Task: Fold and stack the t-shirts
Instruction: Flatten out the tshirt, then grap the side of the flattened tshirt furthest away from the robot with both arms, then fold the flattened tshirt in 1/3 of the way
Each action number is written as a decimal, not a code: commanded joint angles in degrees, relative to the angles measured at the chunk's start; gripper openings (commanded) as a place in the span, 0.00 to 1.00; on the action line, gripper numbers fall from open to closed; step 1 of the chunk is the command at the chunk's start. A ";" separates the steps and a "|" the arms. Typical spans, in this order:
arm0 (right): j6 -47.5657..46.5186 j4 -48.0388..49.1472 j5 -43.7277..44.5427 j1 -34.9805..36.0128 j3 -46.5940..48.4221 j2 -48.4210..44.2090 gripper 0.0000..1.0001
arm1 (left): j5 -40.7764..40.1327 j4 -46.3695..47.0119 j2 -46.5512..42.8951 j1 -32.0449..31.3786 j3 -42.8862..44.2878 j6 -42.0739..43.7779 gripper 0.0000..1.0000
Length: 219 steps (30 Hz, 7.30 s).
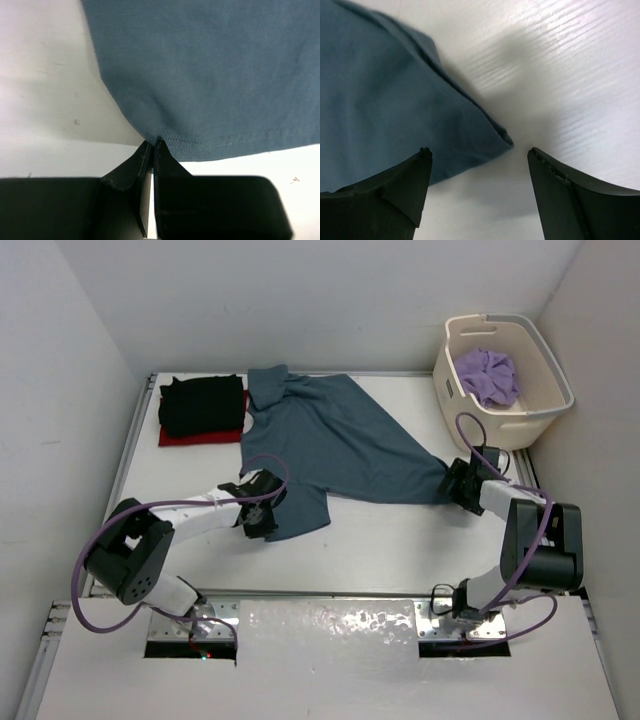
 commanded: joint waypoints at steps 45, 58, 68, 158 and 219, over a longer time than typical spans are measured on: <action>-5.16 -3.70 -4.43 -2.43 29.63 -34.66 0.00 | -26.95 20.42 -35.28 -0.30 39.45 28.05 0.00; -17.29 -15.75 4.53 -2.52 53.97 -44.06 0.00 | -12.89 15.59 -35.56 -0.30 66.43 38.60 0.00; -17.48 -16.46 3.84 -2.43 57.16 -46.36 0.00 | -6.89 13.57 -31.25 -0.13 77.44 41.95 0.00; -11.85 -11.45 6.65 -0.41 17.08 -0.12 0.83 | 3.65 -6.90 -15.17 13.94 3.67 6.61 1.00; -6.93 -8.27 -0.76 14.27 2.41 -21.55 0.99 | 4.67 -19.62 -23.91 10.95 0.48 -7.77 1.00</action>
